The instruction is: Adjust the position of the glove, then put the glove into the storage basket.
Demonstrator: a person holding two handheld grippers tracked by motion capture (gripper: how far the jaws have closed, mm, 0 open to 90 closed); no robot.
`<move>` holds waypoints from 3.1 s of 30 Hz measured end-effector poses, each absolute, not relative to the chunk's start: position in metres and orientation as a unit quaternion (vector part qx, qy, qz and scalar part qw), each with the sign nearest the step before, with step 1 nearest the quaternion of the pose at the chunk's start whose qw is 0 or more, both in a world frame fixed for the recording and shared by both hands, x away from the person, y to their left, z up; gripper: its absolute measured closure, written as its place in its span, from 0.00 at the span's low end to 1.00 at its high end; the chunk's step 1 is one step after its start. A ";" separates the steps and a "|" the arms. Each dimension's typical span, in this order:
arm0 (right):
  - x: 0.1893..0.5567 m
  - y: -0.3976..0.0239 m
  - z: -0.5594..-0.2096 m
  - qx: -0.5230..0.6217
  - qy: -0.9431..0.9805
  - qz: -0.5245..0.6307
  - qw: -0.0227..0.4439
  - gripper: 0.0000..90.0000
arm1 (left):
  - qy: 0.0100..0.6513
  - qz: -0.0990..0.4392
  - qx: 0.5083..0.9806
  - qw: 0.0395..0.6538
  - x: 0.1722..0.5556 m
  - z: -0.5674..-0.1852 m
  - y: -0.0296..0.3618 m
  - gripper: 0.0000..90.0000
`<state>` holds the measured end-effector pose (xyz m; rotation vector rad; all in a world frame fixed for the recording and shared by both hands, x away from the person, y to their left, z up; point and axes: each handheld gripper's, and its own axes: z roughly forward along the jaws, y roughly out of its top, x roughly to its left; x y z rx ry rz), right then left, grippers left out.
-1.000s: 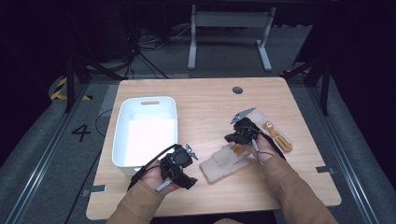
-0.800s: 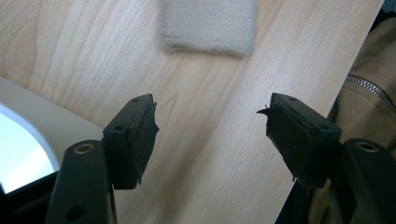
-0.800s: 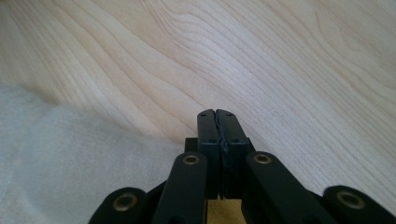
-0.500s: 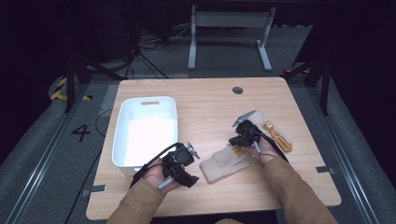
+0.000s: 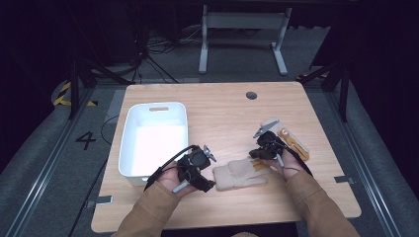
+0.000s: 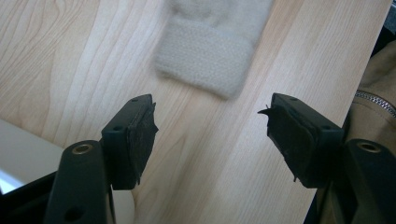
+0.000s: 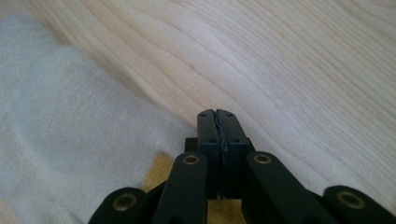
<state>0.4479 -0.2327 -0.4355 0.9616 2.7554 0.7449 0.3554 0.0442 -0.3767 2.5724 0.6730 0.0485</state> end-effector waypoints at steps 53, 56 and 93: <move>0.418 -0.318 -0.381 0.403 0.835 0.347 0.145 0.96 | 0.222 -0.009 0.944 0.243 0.368 -0.375 0.027 0.37; 0.419 -0.323 -0.382 0.412 0.828 0.348 0.151 0.96 | 0.224 -0.009 0.943 0.245 0.368 -0.375 0.027 0.37; 0.474 -0.349 -0.411 0.457 0.833 0.251 0.184 0.59 | 0.246 -0.010 0.937 0.246 0.350 -0.379 0.052 0.37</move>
